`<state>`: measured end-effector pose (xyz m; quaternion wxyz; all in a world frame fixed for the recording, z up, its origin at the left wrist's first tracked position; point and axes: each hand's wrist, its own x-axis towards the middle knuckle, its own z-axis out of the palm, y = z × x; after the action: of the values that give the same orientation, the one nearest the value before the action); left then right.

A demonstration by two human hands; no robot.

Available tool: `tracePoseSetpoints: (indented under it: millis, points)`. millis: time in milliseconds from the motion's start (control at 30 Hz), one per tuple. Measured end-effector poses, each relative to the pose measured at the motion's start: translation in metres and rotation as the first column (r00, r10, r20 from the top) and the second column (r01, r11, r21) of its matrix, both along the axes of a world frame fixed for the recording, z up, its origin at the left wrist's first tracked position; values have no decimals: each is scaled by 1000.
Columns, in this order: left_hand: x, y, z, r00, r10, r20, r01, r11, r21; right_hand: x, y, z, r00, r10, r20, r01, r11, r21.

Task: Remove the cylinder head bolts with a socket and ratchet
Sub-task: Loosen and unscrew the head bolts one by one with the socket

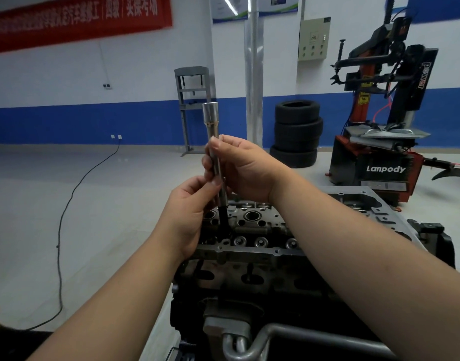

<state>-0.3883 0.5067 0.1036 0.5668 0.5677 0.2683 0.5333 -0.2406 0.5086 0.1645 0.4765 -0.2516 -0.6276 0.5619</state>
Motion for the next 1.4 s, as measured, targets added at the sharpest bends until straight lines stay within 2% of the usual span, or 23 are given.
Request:
tracePoseSetpoints:
  millis: [133, 267, 533, 633, 800, 1100, 1267, 1400]
  points:
    - [0, -1, 2, 998, -55, -40, 55, 998, 8, 2, -2, 2, 998, 54, 18, -54, 999, -11]
    - [-1, -2, 3, 996, -89, -8, 89, 996, -6, 3, -3, 3, 997, 83, 11, -82, 994, -75]
    - [3, -5, 2, 1000, -9, -24, 9, 1000, 19, 0, 0, 0, 1000, -17, 2, 17, 1000, 5]
    - [0, -3, 1, 1000, -22, -22, 22, 999, 29, 1, -2, 1, 1000, 21, 1, -21, 1000, 7]
    - [-3, 0, 2, 995, -98, -26, 97, 995, -19, 3, -4, 3, 998, 65, 3, -65, 995, -82]
    - [2, -2, 2, 999, -20, -29, 20, 1000, 1, 0, -2, 1, 1000, -1, -2, 1, 1000, -5]
    - [-1, 0, 1, 994, -93, -55, 94, 996, 10, 2, -4, 3, 998, 54, 18, -53, 997, -65]
    - [-1, -1, 1, 998, -61, -27, 61, 998, 2, 2, -2, 2, 997, 69, 22, -67, 996, -62]
